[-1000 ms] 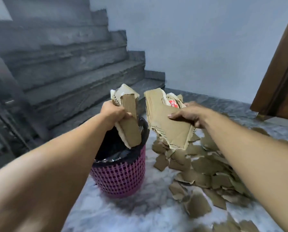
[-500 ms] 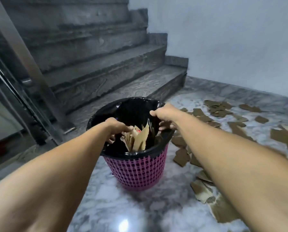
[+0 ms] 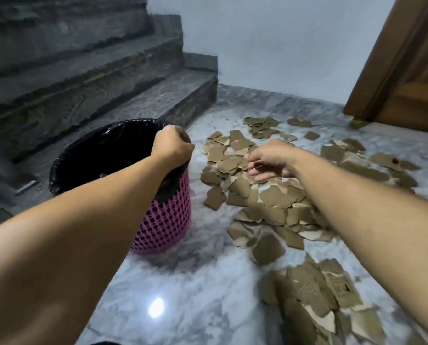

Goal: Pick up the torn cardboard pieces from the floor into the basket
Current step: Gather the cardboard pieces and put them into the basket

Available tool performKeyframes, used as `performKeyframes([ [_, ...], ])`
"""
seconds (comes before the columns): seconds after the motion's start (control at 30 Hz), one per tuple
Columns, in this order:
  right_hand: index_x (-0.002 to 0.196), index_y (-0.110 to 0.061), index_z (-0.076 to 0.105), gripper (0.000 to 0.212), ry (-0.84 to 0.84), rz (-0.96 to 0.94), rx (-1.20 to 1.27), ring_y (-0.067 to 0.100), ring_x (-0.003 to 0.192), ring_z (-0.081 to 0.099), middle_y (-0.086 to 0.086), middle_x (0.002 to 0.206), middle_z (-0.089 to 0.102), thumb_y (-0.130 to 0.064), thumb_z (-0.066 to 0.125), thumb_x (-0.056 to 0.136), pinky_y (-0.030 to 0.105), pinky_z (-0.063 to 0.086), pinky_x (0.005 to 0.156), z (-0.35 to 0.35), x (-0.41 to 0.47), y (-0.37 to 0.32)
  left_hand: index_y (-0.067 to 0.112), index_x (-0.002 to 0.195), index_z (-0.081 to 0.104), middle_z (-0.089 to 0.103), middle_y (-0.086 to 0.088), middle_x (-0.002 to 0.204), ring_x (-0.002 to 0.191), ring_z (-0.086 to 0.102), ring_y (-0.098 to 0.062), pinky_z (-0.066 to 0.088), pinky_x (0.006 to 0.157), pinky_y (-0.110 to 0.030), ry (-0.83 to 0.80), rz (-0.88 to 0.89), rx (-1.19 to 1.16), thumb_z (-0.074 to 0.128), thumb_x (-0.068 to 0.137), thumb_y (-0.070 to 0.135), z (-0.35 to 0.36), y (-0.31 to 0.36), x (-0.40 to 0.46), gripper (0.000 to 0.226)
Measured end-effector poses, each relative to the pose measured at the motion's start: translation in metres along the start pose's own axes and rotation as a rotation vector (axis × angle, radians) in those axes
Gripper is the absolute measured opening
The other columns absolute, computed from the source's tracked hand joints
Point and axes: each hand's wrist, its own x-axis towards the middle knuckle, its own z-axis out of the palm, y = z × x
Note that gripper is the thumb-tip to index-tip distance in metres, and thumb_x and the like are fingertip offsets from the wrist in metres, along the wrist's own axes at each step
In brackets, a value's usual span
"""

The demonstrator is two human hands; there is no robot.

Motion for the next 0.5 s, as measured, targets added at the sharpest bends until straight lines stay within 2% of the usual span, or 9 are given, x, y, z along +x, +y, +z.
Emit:
performKeyframes([
  [0.1,0.093,-0.009,0.062,0.006,0.060,0.087,-0.134,0.016,0.068,0.064,0.008,0.082,0.060,-0.014,0.066,0.092,0.025,0.056,0.045,-0.041,-0.018,0.053,0.018,0.074,0.062,0.064,-0.005,0.080,0.076,0.057,-0.019,0.043,0.067,-0.028,-0.060,0.152,-0.070,0.071,0.085,0.028,0.040,0.036,-0.020,0.017],
  [0.2,0.085,-0.011,0.059,0.010,0.077,0.200,-0.196,0.018,0.060,0.059,0.009,0.076,0.058,-0.008,0.069,0.088,0.022,0.049,0.040,-0.077,-0.042,0.122,0.017,0.072,0.062,0.065,-0.007,0.077,0.071,0.057,-0.019,0.044,0.063,-0.028,-0.332,0.192,-0.053,0.073,0.082,0.036,0.103,0.061,-0.050,0.024],
  [0.27,0.086,-0.011,0.059,0.015,0.085,0.254,-0.304,0.020,0.066,0.061,0.009,0.079,0.060,-0.006,0.073,0.084,0.027,0.051,0.049,-0.091,-0.053,0.167,0.017,0.075,0.063,0.066,-0.005,0.080,0.073,0.058,-0.019,0.043,0.063,-0.027,-0.513,0.201,0.017,0.077,0.078,0.038,0.145,0.065,-0.075,0.025],
  [0.37,0.103,-0.010,0.060,0.035,0.066,0.332,-0.450,0.023,0.078,0.061,0.010,0.090,0.061,-0.011,0.083,0.075,0.030,0.049,0.057,-0.103,-0.063,0.231,0.014,0.101,0.065,0.068,-0.008,0.100,0.084,0.060,-0.020,0.049,0.069,-0.028,-0.757,0.186,0.123,0.082,0.070,0.040,0.201,0.058,-0.116,0.044],
  [0.43,0.117,-0.011,0.059,0.059,0.049,0.378,-0.547,0.024,0.080,0.059,0.009,0.097,0.061,-0.019,0.089,0.067,0.026,0.046,0.057,-0.107,-0.065,0.268,0.014,0.124,0.057,0.062,-0.008,0.120,0.102,0.059,-0.023,0.049,0.083,-0.029,-0.887,0.192,0.188,0.084,0.068,0.042,0.230,0.053,-0.142,0.068],
  [0.5,0.129,-0.011,0.053,0.078,0.027,0.423,-0.611,0.027,0.097,0.061,0.010,0.114,0.062,-0.026,0.092,0.062,0.027,0.049,0.069,-0.107,-0.067,0.299,0.014,0.139,0.044,0.051,-0.010,0.136,0.122,0.049,-0.027,0.045,0.096,-0.031,-0.942,0.261,0.282,0.083,0.067,0.045,0.256,0.046,-0.167,0.087],
])
